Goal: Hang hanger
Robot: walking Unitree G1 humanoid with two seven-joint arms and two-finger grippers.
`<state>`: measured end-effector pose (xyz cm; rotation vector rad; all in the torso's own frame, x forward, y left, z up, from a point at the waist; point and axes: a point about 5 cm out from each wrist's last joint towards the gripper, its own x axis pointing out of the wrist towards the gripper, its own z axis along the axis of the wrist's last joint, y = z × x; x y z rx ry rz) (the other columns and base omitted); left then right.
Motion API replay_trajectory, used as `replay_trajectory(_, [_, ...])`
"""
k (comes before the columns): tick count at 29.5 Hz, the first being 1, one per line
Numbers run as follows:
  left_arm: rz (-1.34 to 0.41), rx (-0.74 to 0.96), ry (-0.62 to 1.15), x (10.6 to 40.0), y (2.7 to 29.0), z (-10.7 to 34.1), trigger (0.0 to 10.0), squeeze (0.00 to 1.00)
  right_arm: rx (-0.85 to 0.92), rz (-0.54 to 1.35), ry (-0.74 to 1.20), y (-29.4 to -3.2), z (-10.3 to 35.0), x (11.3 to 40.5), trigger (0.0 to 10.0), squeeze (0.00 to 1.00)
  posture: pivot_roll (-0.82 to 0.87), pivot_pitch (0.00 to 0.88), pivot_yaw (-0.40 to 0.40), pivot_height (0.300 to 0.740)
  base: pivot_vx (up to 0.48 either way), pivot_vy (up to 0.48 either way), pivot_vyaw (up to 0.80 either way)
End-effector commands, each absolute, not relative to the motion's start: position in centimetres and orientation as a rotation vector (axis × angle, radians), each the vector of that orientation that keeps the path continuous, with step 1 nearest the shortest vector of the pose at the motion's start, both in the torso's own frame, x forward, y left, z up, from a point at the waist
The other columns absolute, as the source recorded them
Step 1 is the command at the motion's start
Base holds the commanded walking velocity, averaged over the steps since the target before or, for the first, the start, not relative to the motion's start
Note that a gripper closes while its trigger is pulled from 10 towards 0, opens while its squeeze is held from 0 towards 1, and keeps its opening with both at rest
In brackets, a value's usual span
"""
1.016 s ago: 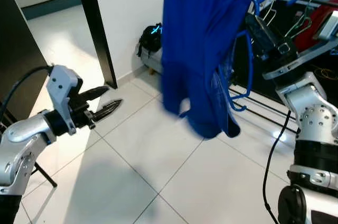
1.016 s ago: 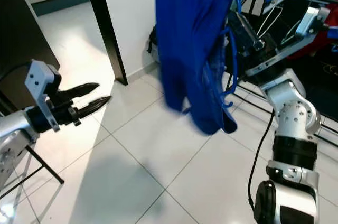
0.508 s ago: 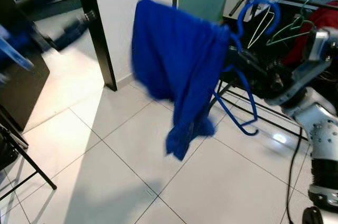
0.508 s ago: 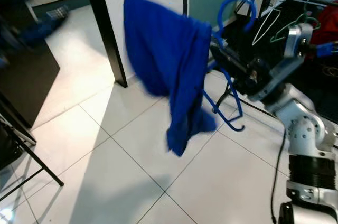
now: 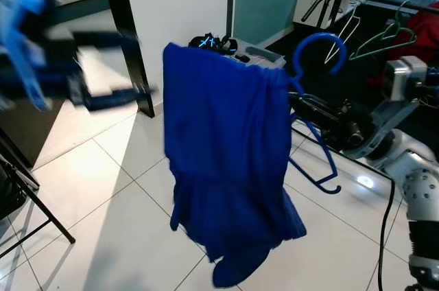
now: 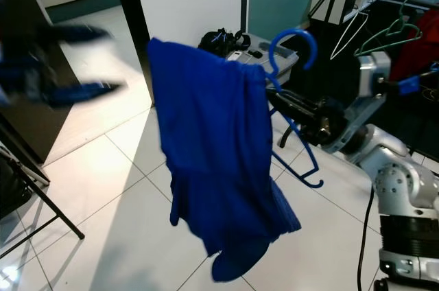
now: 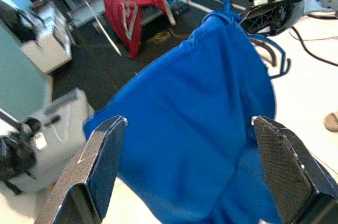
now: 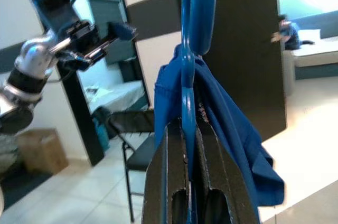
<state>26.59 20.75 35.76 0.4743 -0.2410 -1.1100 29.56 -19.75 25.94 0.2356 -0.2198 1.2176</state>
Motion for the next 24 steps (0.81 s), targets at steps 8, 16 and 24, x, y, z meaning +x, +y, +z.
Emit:
replay_trajectory(8, [-1.181, 0.486, -0.152, 28.3, 18.3, 33.9, 10.0, 0.0, 0.046, 1.336, -0.121, -17.2, 25.1, 29.3, 10.0, 0.0, 0.03, 0.062, 0.014, 0.74, 0.0, 0.0, 0.0])
replay_trajectory(16, [-1.215, 0.554, -0.079, 28.5, 17.6, 32.5, 10.0, 0.0, 0.03, 1.37, -0.122, -16.9, 25.5, 28.9, 10.0, 0.0, 0.03, 0.062, 0.012, 0.74, 0.0, 0.0, 0.0])
replay_trajectory(24, [-1.196, 0.648, 0.045, 29.1, 17.8, 30.0, 10.0, 0.0, 0.011, 1.423, -0.139, -16.2, 26.0, 28.4, 10.0, 0.0, 0.02, 0.064, 0.011, 0.74, 0.0, 0.0, 0.0])
